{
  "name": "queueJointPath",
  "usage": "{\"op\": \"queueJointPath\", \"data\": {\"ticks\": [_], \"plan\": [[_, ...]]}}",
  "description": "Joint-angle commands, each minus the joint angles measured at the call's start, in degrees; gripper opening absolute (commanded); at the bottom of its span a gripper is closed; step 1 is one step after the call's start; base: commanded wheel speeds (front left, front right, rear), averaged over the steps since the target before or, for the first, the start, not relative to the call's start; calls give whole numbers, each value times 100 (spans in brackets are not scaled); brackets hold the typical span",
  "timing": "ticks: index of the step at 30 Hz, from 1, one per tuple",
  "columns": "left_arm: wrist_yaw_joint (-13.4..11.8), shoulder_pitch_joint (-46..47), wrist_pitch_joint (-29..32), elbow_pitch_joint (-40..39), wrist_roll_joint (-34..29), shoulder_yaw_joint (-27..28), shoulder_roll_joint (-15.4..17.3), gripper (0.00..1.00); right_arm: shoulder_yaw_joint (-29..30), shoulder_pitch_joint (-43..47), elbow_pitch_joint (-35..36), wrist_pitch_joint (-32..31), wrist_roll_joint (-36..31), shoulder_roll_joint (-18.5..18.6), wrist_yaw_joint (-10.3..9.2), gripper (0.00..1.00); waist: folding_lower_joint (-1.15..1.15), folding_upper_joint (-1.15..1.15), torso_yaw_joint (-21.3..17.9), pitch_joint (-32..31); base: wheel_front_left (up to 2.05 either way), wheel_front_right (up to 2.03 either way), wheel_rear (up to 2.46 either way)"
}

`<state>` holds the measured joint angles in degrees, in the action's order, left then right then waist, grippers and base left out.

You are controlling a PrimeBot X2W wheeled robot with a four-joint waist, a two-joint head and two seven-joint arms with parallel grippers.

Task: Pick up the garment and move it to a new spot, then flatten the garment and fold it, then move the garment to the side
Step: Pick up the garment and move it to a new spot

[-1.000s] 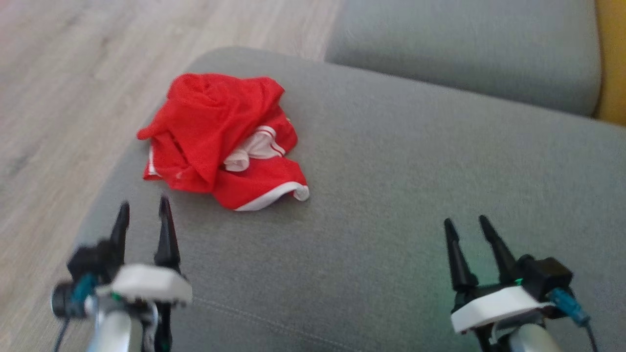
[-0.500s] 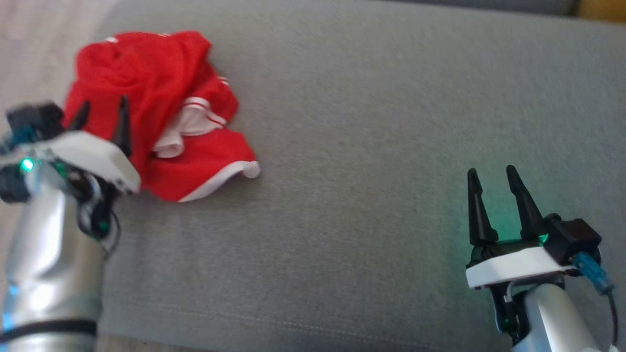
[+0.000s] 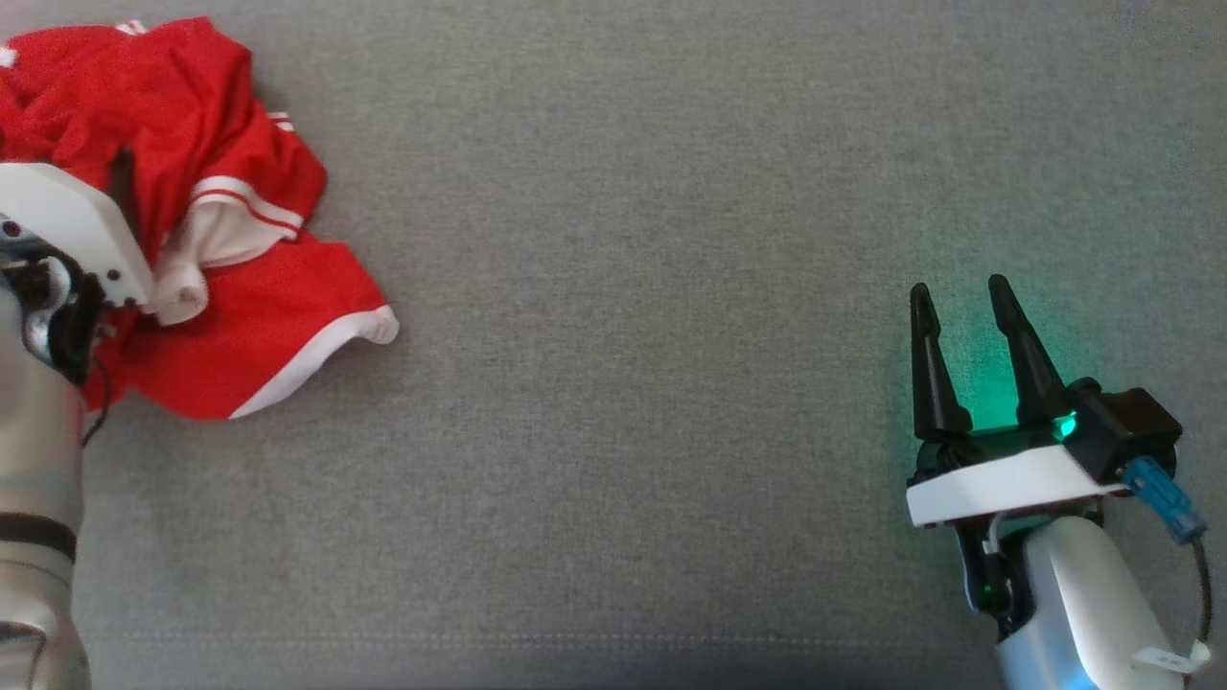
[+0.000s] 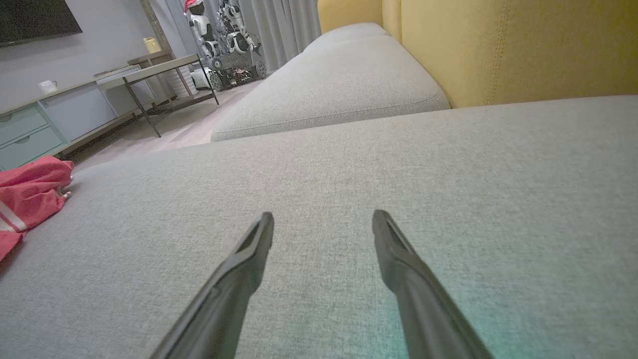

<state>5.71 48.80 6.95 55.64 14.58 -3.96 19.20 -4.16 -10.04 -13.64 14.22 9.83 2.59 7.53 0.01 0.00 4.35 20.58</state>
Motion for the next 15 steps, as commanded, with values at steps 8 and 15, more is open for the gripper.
{"op": "queueJointPath", "data": {"ticks": [8, 15], "plan": [[-88, 496, -314, 556, -116, -9, 392, 0, -140, -132, 195, 75, -23, 29, -4, 100, -1, 0, -113, 129, 0, 0, 0], [-303, 692, -1266, 573, -99, 31, 390, 0, -157, -100, 93, 77, 45, 29, -4, 100, -1, 0, -47, -158, 0, 0, 0]]}}
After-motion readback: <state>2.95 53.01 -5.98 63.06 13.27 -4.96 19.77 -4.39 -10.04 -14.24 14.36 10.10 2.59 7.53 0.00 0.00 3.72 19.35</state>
